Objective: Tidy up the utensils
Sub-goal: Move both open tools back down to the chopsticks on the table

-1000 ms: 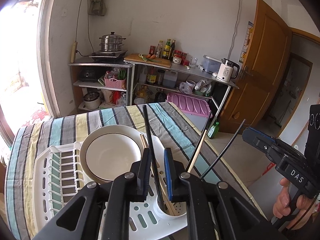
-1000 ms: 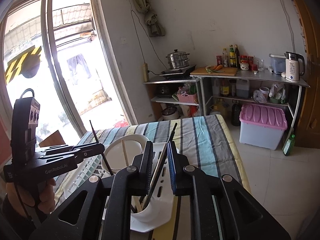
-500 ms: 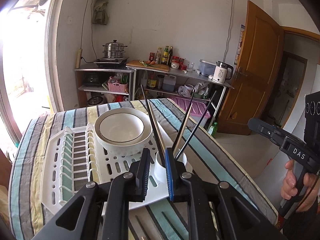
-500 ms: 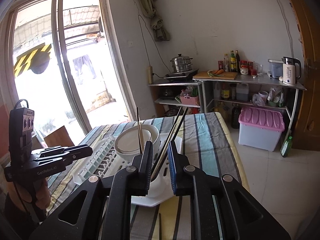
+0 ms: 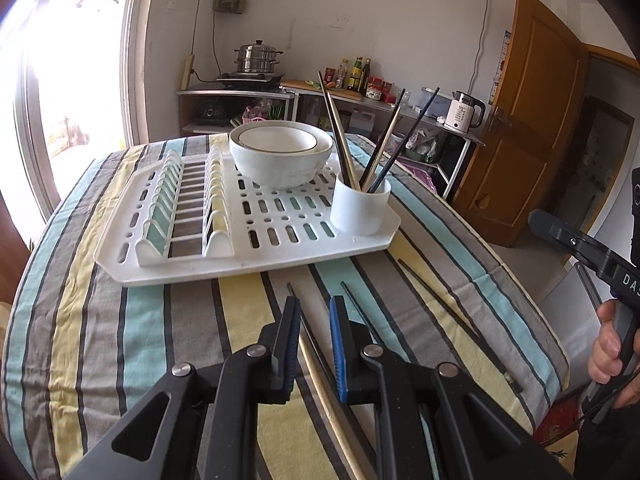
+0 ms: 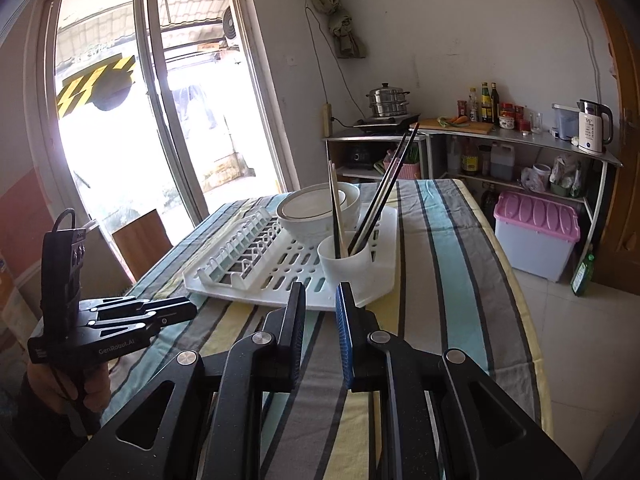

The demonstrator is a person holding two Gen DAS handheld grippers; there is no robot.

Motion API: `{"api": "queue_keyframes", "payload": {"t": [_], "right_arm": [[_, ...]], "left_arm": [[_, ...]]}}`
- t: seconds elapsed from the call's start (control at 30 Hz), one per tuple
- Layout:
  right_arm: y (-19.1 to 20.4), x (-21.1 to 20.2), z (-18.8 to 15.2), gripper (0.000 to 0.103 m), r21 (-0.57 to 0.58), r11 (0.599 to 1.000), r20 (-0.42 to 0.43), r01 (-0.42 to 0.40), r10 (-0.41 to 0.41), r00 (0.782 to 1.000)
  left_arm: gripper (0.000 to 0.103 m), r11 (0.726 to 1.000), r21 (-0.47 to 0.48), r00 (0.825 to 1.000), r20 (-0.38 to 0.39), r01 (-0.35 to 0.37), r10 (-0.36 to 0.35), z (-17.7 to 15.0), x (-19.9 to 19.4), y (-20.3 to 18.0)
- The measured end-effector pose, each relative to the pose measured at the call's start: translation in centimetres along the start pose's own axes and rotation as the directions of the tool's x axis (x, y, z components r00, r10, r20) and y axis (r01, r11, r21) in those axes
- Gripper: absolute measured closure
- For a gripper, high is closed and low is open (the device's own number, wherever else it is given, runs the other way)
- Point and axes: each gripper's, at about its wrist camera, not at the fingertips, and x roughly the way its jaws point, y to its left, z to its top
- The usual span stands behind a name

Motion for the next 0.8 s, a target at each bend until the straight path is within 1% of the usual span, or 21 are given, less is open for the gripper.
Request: {"api": "queue_keyframes", "payload": {"t": [0.17, 0.47, 0.8], "right_arm": [[0.5, 0.7, -1.8, 0.087, 0.004, 1.000, -0.051, -0.004, 0.004, 0.999], [0.4, 1.7, -2.7, 0.087, 0.005, 1.000, -0.086, 0.004, -0.003, 0.996], [1.4, 4.3, -3.8, 0.087, -0.008, 1.000, -0.158, -0.028, 0.026, 0.987]], "left_arm": [[0.089, 1.000, -0.013, 0.998, -0.065, -0.003, 0.002, -1.7, 1.6, 0.4], [0.088, 0.999, -0.040, 0.994, -0.111, -0.004, 0.000, -2.7, 3.2, 0.9], [0.088, 0.999, -0.046, 0.985, -0.170, -0.025, 0.017, -3.1, 5.4, 0.9]]}}
